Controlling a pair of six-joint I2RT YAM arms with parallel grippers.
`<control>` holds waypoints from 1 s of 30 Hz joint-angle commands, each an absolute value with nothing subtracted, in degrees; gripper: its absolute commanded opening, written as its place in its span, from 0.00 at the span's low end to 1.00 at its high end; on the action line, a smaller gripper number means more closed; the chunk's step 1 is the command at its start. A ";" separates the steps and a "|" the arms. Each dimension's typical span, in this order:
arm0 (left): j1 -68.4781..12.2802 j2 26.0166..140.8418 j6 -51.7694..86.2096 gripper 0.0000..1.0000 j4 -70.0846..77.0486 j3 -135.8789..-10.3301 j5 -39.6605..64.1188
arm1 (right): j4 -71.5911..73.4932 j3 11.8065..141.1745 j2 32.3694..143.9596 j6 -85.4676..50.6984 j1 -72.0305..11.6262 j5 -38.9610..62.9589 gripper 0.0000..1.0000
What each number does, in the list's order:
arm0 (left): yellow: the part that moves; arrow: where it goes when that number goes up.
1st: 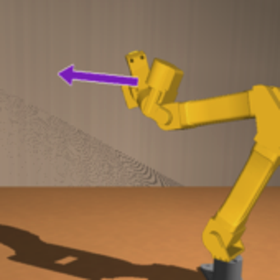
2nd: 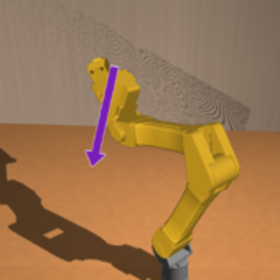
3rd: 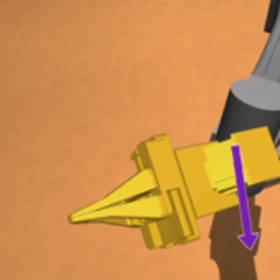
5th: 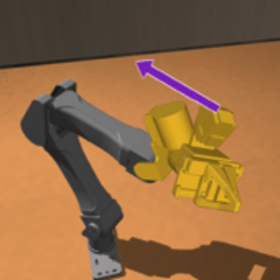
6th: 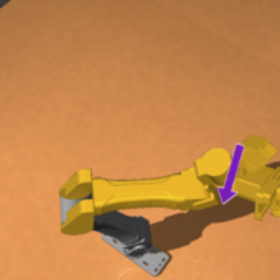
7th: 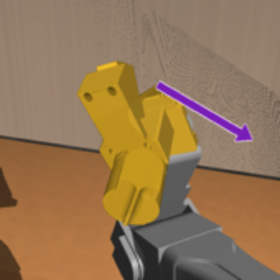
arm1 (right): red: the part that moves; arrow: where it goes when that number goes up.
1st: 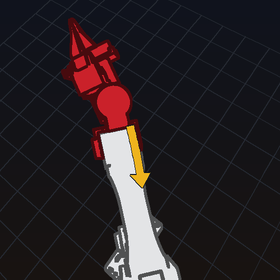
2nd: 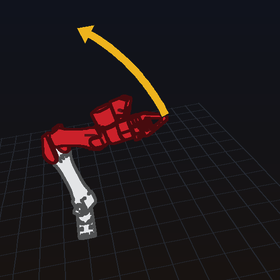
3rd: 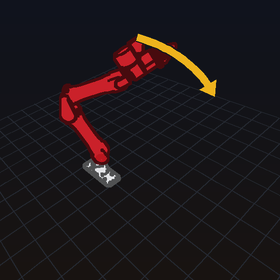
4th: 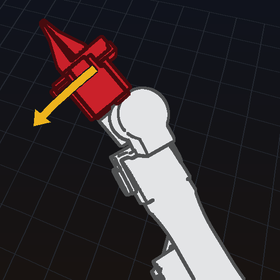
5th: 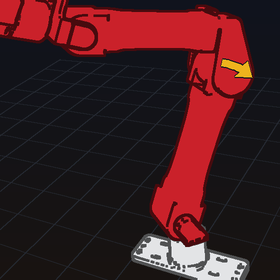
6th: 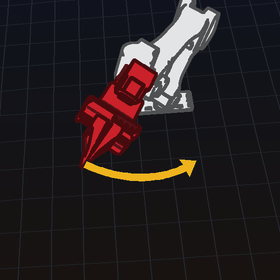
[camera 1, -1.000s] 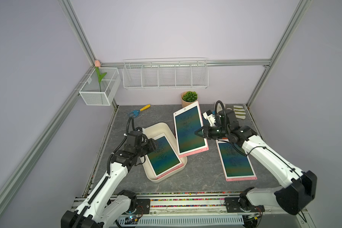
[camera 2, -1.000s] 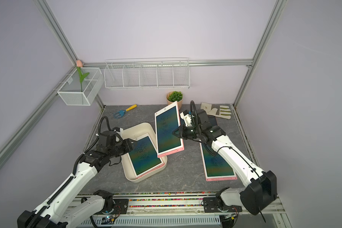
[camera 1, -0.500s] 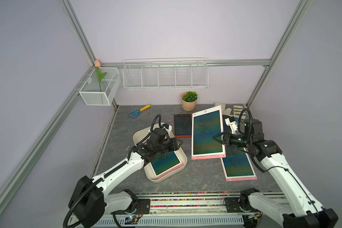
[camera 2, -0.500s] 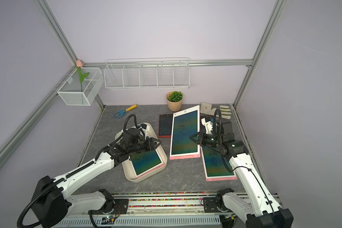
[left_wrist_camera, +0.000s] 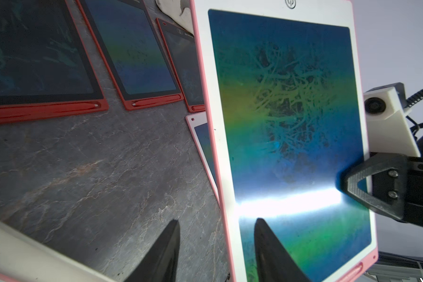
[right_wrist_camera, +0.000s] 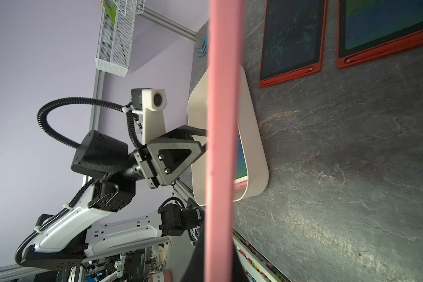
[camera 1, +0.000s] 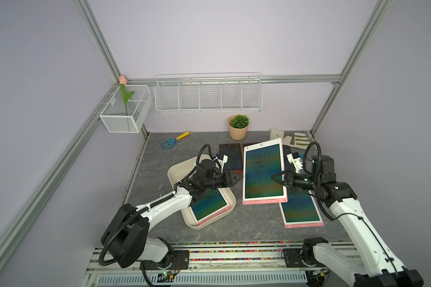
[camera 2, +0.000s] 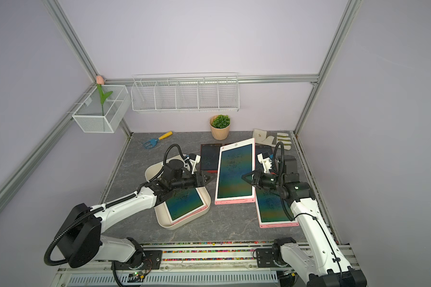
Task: Take out the writing tablet from the storage box
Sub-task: Pick up the writing tablet from the storage box.
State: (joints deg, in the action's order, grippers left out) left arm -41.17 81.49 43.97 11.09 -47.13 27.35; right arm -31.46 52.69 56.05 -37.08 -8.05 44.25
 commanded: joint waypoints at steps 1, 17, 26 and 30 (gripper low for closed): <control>-41.33 83.16 46.02 0.50 17.13 -46.07 30.57 | -27.19 52.31 55.26 -38.09 -7.98 47.95 0.07; -41.83 87.85 52.96 0.50 31.71 -44.45 36.06 | -21.61 51.34 60.21 -38.77 -7.92 51.87 0.07; -41.92 87.70 53.59 0.36 32.20 -44.78 36.38 | -20.89 50.80 63.94 -37.92 -7.85 52.25 0.12; -41.93 88.19 55.13 0.30 34.95 -44.57 37.32 | -21.63 51.05 65.70 -36.44 -7.83 53.01 0.15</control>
